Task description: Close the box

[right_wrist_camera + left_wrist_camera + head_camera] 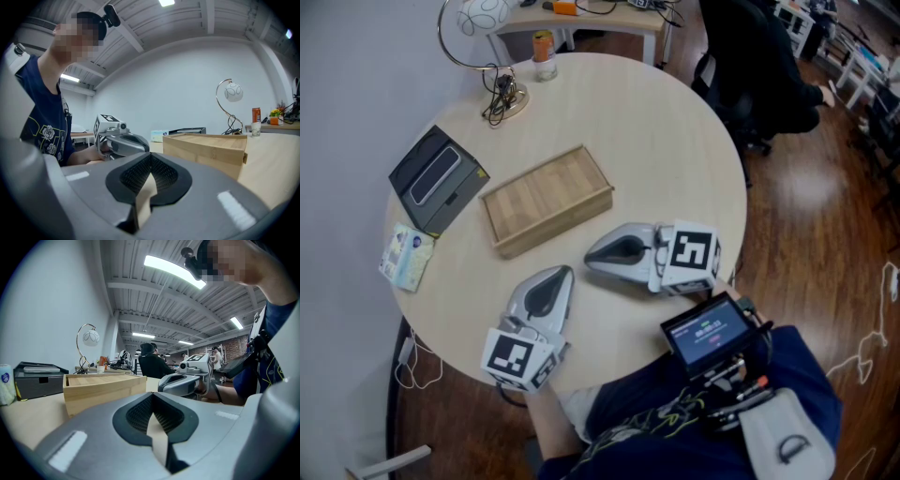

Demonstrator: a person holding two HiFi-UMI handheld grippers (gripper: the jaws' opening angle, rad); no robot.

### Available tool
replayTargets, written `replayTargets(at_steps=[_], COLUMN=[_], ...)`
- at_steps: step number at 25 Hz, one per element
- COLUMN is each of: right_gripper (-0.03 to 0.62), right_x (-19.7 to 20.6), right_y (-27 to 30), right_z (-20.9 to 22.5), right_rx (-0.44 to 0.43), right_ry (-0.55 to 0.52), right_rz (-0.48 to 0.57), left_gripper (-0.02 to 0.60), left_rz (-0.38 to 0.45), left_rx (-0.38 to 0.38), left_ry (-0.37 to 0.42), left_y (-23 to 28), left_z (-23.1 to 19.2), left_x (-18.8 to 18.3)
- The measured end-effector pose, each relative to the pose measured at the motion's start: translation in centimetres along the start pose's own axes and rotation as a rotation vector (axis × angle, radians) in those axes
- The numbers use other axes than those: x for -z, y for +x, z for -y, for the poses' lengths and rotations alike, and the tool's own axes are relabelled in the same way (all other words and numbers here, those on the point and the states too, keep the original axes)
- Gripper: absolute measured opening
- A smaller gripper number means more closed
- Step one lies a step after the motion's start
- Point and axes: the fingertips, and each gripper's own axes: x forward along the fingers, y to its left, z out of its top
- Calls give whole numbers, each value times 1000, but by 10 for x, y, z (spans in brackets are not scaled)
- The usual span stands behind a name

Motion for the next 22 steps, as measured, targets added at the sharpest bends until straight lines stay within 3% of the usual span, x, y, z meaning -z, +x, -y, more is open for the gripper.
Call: replayTargets(at_steps=[22], right_gripper=[0], right_x=[0], right_y=[0], right_z=[0], right_rx=[1], right_ry=[3], right_rz=[1], left_gripper=[0], left_rz=[-1], left_rx=[-2], left_ry=[-25], left_y=[0], left_z=[1], left_x=[-1])
